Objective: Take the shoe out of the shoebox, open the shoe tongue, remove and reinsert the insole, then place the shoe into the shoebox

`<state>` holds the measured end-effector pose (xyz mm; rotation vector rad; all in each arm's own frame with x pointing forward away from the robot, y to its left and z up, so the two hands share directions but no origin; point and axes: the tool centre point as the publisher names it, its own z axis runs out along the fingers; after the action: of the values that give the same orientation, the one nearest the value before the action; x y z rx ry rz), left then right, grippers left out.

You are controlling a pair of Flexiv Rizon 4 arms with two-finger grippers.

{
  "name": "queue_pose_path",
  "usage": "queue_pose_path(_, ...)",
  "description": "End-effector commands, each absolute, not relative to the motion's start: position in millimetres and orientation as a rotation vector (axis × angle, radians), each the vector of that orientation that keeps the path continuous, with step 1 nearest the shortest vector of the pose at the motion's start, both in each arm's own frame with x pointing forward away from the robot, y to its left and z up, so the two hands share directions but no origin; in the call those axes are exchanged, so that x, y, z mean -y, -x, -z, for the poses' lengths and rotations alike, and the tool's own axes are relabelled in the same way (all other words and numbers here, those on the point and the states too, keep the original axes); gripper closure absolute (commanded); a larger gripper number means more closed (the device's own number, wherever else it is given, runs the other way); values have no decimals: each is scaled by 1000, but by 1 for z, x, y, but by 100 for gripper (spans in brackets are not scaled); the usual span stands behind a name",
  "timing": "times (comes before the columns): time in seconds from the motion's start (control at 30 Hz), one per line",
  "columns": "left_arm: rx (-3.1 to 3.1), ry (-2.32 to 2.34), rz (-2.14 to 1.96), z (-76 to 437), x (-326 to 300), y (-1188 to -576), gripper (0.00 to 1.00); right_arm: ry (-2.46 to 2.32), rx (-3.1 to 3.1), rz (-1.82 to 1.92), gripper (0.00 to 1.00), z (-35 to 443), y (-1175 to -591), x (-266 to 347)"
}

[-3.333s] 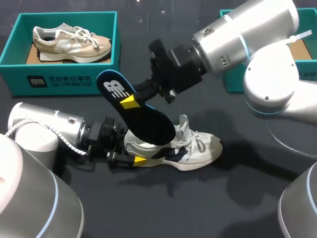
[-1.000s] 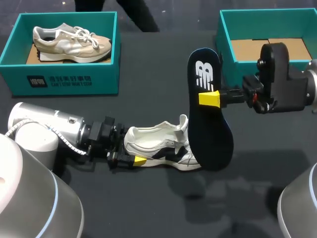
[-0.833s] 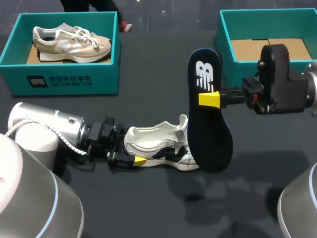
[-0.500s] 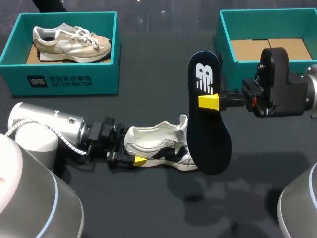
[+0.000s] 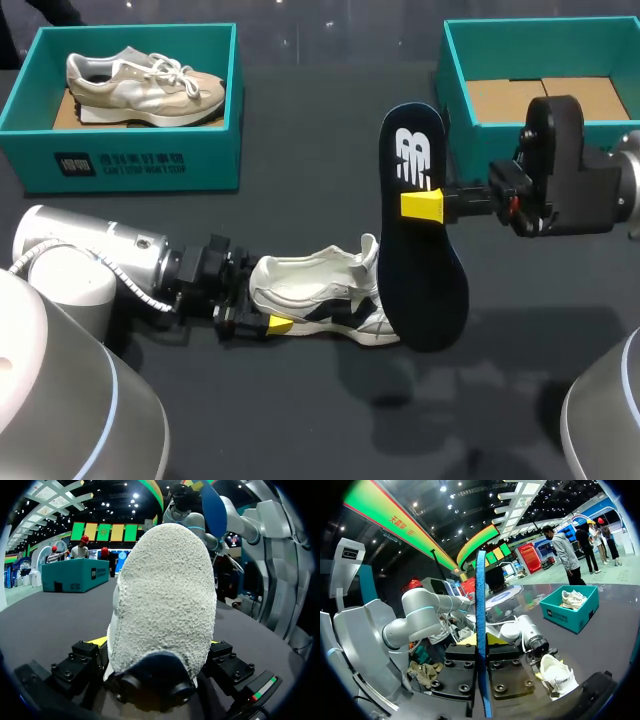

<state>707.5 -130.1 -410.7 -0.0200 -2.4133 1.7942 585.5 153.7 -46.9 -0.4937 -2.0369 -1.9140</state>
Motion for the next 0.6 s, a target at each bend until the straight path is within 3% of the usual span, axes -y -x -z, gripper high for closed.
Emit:
queue_pose_path(0.03,2429,6,-1772,404,121,-708,0,497,2036,1917,100,48,-585,-155)
queue_pose_path(0.6,2648,85,-1485,394,87,-706,0,497,2036,1917,100,48,-585,-155)
